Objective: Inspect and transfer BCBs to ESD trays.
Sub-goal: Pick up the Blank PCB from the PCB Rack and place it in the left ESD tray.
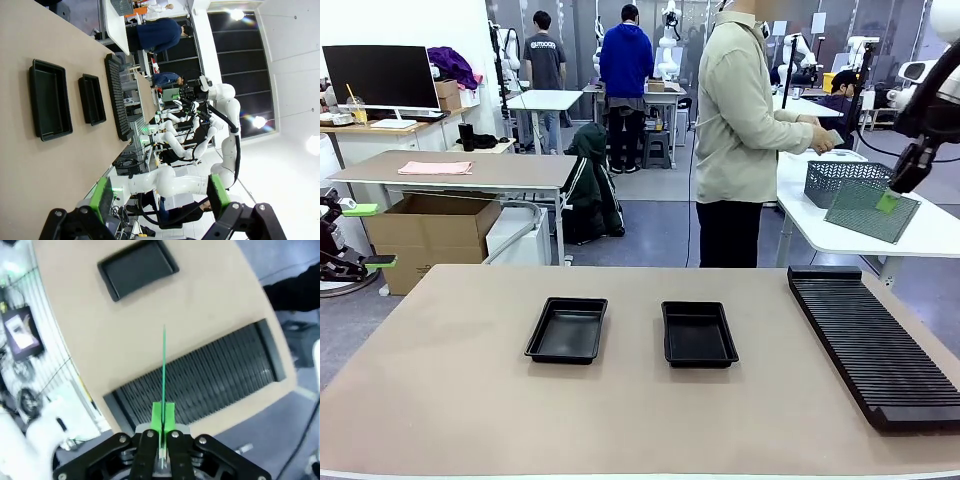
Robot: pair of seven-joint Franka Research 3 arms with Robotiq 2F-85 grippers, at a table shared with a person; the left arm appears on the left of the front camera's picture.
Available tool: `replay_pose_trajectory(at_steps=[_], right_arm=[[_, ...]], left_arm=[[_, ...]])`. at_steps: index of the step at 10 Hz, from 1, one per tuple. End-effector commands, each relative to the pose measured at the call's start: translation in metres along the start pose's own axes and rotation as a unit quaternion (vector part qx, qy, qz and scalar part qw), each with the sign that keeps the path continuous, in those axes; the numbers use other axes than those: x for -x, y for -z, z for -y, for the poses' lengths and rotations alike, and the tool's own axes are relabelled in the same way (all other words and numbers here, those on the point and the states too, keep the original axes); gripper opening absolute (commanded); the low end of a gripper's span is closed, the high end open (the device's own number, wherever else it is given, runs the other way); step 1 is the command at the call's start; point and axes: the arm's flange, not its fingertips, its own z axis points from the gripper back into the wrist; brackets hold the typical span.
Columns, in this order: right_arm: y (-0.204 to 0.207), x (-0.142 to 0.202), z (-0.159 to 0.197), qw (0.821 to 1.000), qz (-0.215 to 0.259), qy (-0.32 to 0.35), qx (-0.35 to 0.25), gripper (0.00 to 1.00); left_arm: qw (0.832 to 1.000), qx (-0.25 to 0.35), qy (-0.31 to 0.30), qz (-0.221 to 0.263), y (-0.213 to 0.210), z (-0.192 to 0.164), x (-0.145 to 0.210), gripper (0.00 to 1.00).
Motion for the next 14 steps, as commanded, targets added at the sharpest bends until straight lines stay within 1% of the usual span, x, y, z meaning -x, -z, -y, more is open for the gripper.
replay_pose_trajectory(at_steps=[1, 2, 4, 5, 7, 8, 10, 14], right_arm=[[0.015, -0.021, -0.028, 0.997, 0.013, 0.078, -0.017, 0.02], [0.023, -0.031, -0.037, 0.993, 0.017, 0.116, -0.023, 0.02], [0.037, -0.045, -0.053, 0.980, 0.042, 0.191, -0.041, 0.02], [0.045, -0.052, -0.060, 0.974, 0.054, 0.214, -0.057, 0.02], [0.062, -0.068, -0.074, 0.957, 0.080, 0.265, -0.084, 0.02], [0.072, -0.081, -0.080, 0.941, 0.085, 0.315, -0.095, 0.02], [0.091, -0.106, -0.091, 0.921, 0.107, 0.354, -0.121, 0.02], [0.141, -0.155, -0.103, 0.887, 0.122, 0.416, -0.160, 0.02]], left_arm=[[1.000, 0.000, 0.000, 0.001, -0.001, 0.000, 0.001, 1.00], [1.000, 0.000, 0.000, 0.001, -0.001, 0.000, 0.001, 1.00], [1.000, 0.000, 0.000, 0.001, -0.001, 0.000, 0.001, 1.00], [1.000, 0.000, 0.000, 0.001, -0.001, 0.000, 0.001, 1.00], [1.000, 0.000, 0.000, 0.001, -0.001, 0.000, 0.001, 1.00], [1.000, 0.000, 0.000, 0.001, -0.001, 0.000, 0.001, 1.00], [1.000, 0.000, 0.000, 0.001, -0.001, 0.000, 0.001, 1.00], [1.000, 0.000, 0.000, 0.001, -0.001, 0.000, 0.001, 1.00]])
